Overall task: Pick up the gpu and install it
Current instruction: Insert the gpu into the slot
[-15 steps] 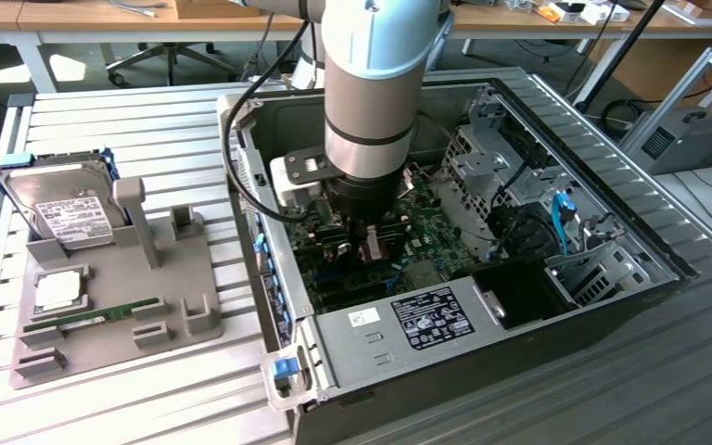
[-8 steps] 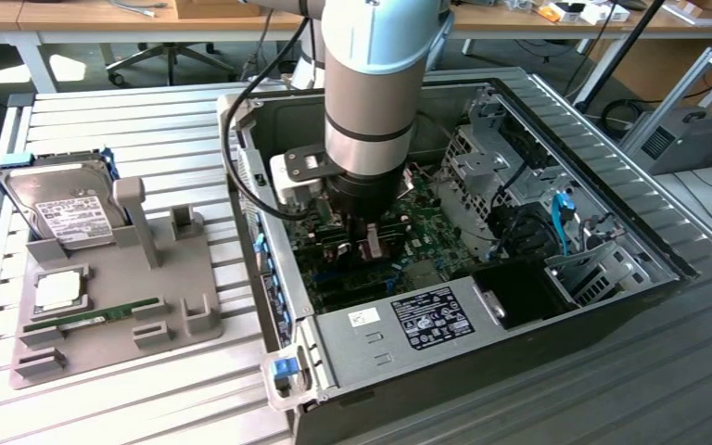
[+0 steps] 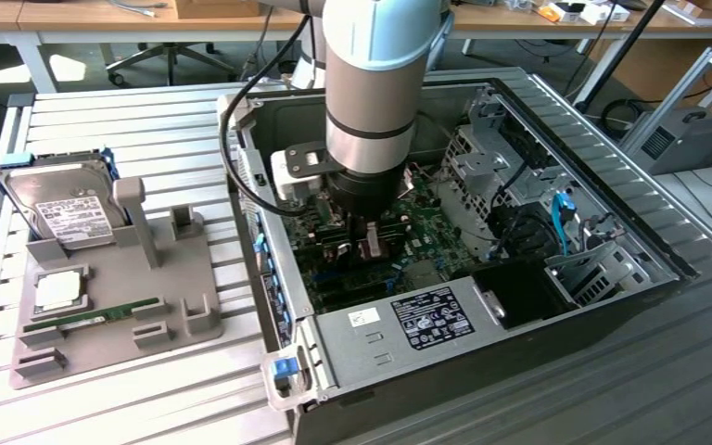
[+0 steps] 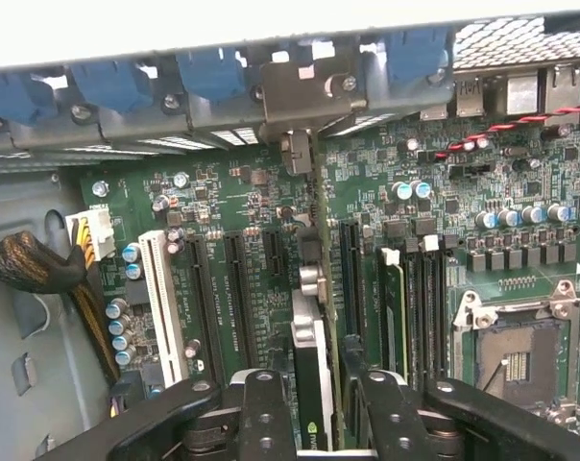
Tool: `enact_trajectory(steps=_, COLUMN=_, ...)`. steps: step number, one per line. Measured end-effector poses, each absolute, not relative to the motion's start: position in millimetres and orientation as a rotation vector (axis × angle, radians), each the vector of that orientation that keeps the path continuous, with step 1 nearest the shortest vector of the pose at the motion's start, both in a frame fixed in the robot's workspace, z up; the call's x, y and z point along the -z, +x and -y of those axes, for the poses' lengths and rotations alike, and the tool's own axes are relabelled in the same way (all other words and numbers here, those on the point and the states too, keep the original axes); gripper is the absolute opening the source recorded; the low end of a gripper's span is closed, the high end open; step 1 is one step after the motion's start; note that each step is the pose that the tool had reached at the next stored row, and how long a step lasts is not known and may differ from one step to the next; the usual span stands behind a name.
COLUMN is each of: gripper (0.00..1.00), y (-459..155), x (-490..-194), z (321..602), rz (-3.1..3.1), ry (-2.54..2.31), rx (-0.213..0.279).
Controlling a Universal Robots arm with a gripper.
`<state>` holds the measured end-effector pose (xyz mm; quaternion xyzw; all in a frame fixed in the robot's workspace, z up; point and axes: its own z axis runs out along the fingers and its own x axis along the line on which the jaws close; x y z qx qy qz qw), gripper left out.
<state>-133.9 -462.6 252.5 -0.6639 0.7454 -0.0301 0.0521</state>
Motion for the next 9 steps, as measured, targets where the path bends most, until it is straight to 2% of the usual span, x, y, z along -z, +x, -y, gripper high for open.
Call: enact_trajectory(steps=9, gripper=0.33, y=-133.8, x=-252.5, z=462.6, rz=-2.271, ry=-2.015, rx=0.092)
